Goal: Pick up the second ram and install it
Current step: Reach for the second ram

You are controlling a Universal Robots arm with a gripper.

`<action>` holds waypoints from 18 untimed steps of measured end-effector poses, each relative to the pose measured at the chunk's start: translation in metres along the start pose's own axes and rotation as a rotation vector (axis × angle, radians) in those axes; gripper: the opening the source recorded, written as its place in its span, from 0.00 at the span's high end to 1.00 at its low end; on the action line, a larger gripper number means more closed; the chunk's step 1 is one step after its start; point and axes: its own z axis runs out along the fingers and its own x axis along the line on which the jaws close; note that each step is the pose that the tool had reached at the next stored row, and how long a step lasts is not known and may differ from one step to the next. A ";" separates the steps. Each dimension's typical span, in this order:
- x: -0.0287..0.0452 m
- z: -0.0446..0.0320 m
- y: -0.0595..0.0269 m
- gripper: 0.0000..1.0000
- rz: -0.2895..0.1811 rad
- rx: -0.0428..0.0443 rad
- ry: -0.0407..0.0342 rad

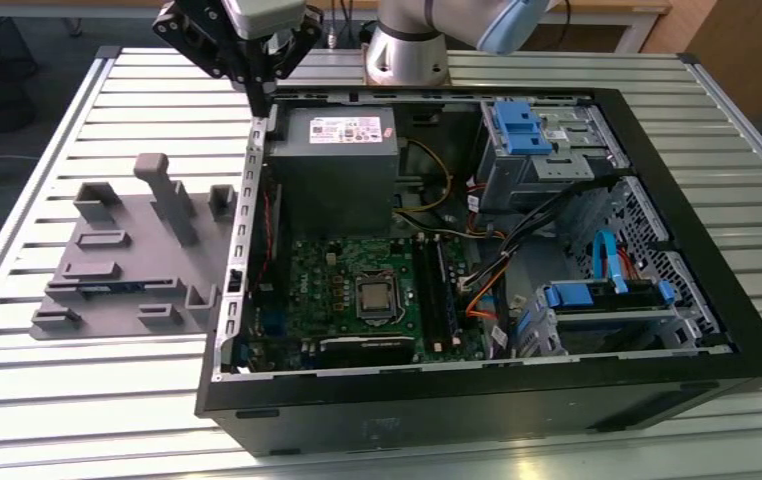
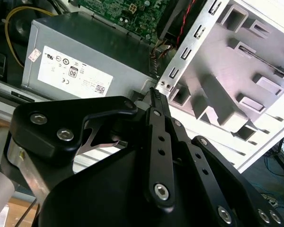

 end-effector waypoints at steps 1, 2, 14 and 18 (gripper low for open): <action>0.0011 0.0000 -0.0001 0.89 0.000 0.0000 0.0000; 0.0023 0.0000 -0.0001 0.89 0.000 -0.0001 -0.0001; 0.0157 0.0001 -0.0012 0.89 0.000 -0.0001 0.0000; 0.0193 0.0002 -0.0015 0.89 0.000 -0.0001 0.0000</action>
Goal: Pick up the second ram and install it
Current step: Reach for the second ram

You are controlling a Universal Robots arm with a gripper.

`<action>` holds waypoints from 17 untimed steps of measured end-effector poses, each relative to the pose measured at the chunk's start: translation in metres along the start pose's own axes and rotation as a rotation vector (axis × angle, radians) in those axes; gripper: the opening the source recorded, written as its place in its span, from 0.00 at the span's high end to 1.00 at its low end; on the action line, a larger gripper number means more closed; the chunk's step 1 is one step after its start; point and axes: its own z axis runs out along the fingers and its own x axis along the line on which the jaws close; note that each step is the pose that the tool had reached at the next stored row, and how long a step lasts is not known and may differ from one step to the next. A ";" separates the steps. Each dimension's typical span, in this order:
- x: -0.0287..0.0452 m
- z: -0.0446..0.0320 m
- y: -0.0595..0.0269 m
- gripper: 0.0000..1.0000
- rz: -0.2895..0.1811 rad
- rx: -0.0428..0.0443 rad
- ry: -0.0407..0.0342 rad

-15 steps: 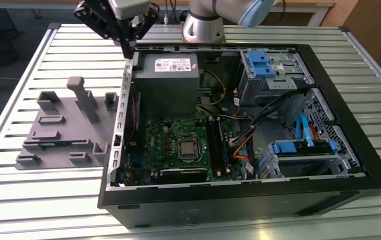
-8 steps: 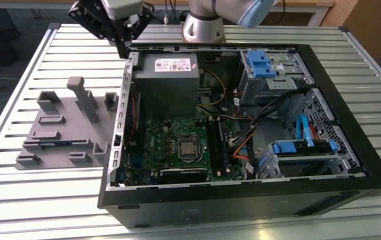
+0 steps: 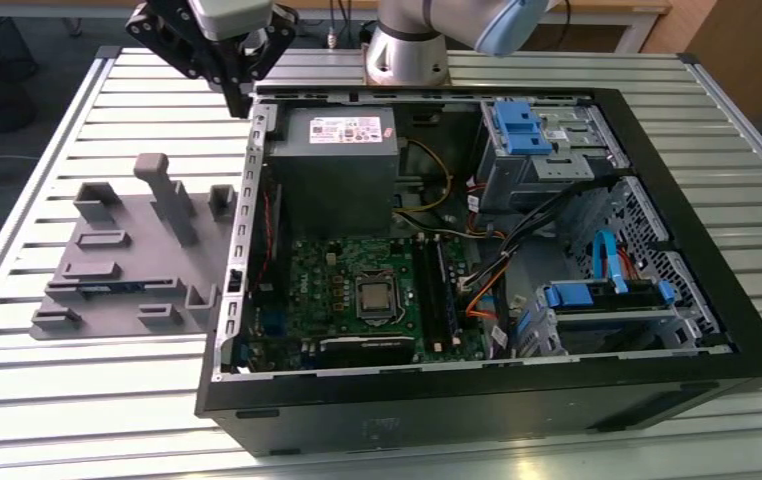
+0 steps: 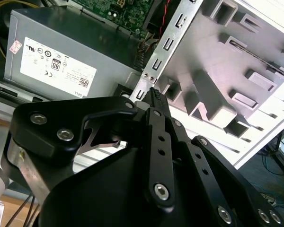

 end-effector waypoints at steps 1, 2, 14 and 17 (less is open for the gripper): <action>0.0011 0.0000 -0.0001 0.89 0.000 0.0000 0.0000; 0.0022 0.0001 -0.0002 0.89 0.000 0.0000 0.0000; 0.0107 0.0004 -0.0008 0.89 0.000 0.0001 0.0004; 0.0129 0.0005 -0.0010 0.89 0.000 0.0001 0.0005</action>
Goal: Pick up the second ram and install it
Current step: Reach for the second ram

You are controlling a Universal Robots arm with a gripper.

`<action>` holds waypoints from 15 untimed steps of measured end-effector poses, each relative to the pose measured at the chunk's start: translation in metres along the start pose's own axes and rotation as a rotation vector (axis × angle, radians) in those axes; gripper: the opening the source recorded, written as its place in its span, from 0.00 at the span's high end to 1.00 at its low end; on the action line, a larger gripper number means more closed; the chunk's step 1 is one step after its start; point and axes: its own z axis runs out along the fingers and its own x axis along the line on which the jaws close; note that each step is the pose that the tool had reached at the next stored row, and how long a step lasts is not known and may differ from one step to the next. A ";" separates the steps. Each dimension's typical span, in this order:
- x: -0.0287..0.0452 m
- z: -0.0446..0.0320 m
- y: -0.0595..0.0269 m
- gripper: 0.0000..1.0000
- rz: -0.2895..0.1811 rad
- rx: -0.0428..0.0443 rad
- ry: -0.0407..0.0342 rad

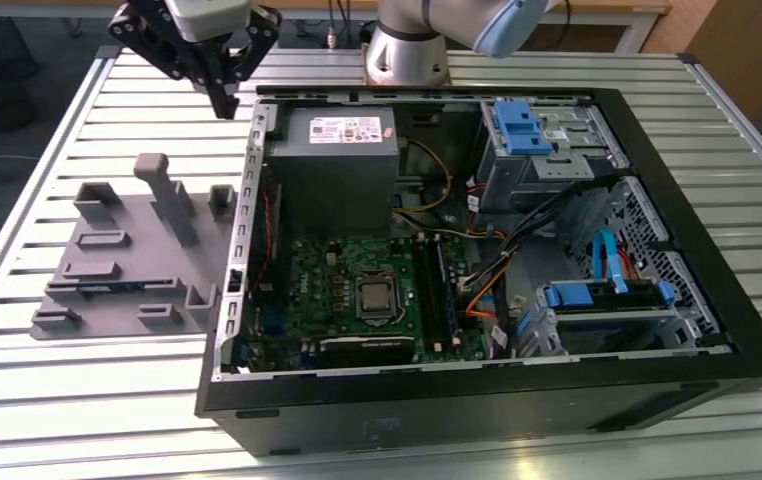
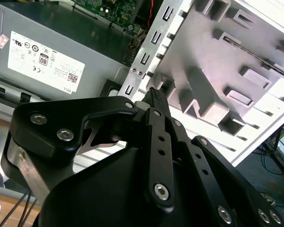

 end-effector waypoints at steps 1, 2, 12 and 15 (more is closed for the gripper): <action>0.0007 0.0000 -0.0001 0.89 0.000 0.0000 0.0001; 0.0014 0.0001 -0.0001 0.89 0.000 0.0000 0.0001; 0.0095 0.0004 -0.0007 0.89 0.000 -0.0001 0.0001; 0.0121 0.0004 -0.0009 0.89 0.000 0.0000 0.0002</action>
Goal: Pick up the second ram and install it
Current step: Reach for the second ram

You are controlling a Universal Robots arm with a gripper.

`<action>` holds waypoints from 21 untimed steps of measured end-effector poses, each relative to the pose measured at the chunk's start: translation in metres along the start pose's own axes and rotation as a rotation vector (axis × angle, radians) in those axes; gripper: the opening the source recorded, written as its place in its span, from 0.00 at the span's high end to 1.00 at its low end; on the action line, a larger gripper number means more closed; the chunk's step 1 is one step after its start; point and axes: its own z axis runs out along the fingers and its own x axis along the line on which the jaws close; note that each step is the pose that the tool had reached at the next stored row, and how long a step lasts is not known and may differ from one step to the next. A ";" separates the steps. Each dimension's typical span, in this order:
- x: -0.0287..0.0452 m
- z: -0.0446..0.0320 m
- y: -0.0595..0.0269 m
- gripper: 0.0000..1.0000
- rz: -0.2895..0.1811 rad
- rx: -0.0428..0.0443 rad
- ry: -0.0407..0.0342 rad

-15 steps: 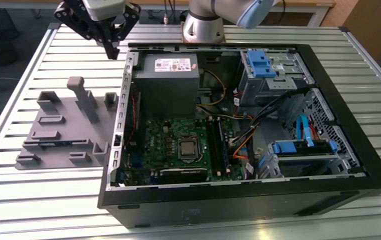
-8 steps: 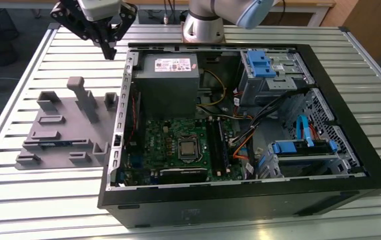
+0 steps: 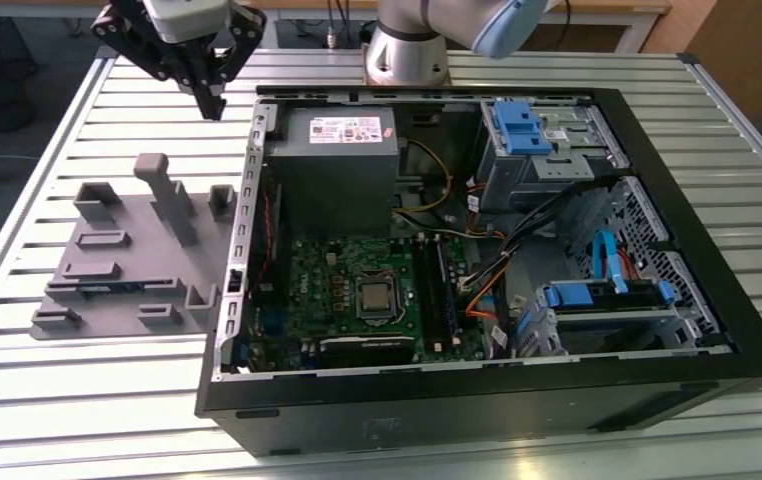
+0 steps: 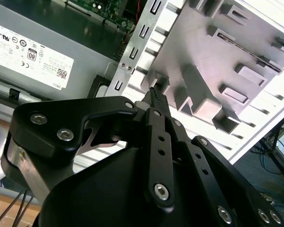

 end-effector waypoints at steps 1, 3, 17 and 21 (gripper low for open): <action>0.0009 0.0001 -0.0001 0.89 0.000 -0.0001 -0.0001; 0.0026 0.0000 -0.0002 0.89 0.000 0.0000 0.0000; 0.0133 0.0004 -0.0010 0.89 0.000 0.0000 0.0001; 0.0158 0.0005 -0.0012 0.89 0.000 0.0000 0.0001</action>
